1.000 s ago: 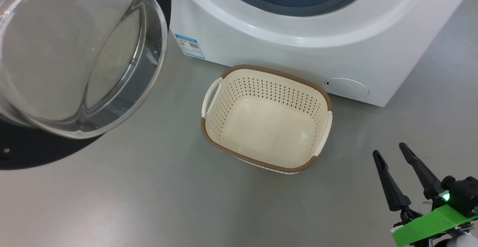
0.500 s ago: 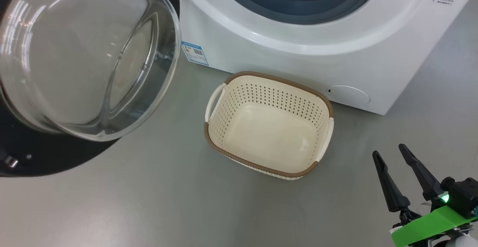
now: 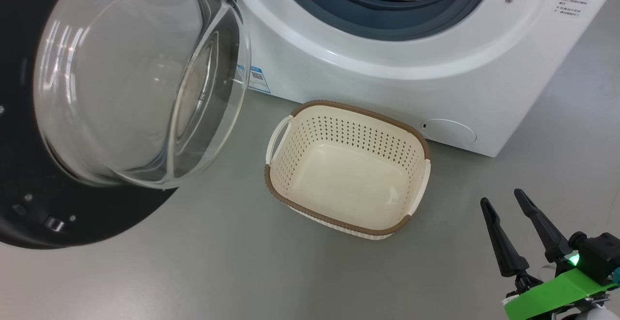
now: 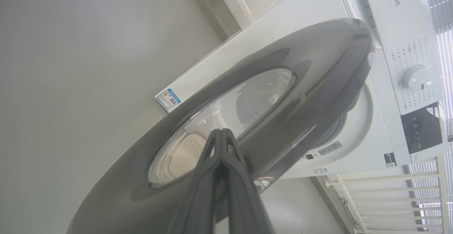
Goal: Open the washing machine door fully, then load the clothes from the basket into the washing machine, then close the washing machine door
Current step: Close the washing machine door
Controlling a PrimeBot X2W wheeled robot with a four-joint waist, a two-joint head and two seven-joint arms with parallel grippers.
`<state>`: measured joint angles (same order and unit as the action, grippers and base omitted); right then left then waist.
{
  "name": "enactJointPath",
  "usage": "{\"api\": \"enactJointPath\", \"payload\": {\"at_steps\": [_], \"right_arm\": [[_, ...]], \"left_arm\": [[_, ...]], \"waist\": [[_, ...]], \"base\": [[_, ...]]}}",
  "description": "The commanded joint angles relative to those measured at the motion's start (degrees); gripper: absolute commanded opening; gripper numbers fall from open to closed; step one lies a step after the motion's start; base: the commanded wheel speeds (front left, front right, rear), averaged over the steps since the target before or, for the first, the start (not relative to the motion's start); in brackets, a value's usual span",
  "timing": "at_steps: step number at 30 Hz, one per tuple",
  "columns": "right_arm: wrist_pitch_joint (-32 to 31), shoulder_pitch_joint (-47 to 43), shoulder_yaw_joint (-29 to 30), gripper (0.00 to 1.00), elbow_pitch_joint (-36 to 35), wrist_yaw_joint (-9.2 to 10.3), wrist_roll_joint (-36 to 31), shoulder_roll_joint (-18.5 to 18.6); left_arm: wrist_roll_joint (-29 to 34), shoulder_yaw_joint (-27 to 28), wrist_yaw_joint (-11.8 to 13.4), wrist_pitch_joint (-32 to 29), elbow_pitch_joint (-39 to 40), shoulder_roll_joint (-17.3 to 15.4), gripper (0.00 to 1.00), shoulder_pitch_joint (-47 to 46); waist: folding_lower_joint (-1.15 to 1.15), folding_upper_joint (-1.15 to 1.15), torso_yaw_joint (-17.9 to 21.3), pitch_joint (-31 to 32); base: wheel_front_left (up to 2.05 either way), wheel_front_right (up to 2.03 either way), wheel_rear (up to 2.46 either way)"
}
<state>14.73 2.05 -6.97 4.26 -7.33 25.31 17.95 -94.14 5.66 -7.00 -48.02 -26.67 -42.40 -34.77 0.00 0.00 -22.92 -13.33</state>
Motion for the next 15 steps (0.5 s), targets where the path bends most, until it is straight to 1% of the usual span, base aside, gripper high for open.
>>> {"api": "enactJointPath", "payload": {"at_steps": [1, 9, 15], "right_arm": [[0.27, -0.85, -1.17, 1.00, -1.27, -0.16, 0.14, 0.34], [0.27, -1.79, -0.75, 1.00, -1.24, -0.16, 0.21, -0.08], [0.27, -2.37, -0.62, 1.00, -1.24, -0.16, 0.37, -0.35]], "left_arm": [[-0.44, 1.64, -0.48, -1.19, 2.30, -3.40, 0.00, 0.20], [-1.52, 2.01, -0.48, -6.43, 7.53, -2.65, 0.00, 1.99], [-1.84, 2.20, -0.48, -9.77, 11.88, -1.47, 0.00, 3.06]], "waist": [[0.00, 0.00, 0.01, 0.18], [0.00, 0.00, -0.04, 1.39], [0.00, 0.00, 0.20, 2.19]], "base": [[0.00, 0.00, 0.00], [0.00, 0.00, 0.00], [0.00, 0.00, 0.00]]}}
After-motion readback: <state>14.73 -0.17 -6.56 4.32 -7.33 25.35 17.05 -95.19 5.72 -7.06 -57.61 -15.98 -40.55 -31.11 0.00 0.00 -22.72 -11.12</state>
